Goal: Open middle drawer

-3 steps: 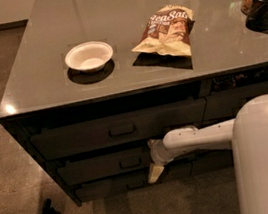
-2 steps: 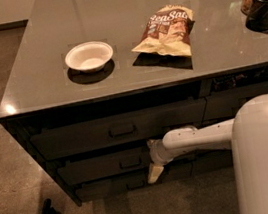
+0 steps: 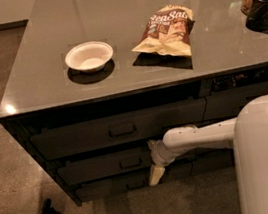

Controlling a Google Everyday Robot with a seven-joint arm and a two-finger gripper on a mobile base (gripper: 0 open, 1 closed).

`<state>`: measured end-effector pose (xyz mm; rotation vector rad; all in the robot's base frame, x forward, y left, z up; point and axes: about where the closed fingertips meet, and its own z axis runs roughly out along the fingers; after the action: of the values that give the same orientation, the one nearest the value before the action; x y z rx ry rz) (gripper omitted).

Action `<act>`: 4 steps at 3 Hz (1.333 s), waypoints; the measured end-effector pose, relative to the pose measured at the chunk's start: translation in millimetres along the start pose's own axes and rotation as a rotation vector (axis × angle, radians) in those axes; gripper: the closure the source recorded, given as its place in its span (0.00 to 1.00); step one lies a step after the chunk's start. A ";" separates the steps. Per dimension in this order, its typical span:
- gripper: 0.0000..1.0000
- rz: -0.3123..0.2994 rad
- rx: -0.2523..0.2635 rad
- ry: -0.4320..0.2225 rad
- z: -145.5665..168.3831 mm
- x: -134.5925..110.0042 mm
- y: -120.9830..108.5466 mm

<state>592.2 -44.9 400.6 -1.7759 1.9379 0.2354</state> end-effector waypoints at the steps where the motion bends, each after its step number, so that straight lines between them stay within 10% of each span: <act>1: 0.00 0.025 -0.029 0.010 -1.9 5.3 7.8; 4: 0.00 0.052 -0.133 0.047 -17.0 13.3 33.6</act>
Offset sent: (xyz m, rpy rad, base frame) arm -0.0256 -0.0161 -0.0023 -0.0096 0.1153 -0.0232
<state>555.2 -59.7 402.3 -1.8315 2.0458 0.3505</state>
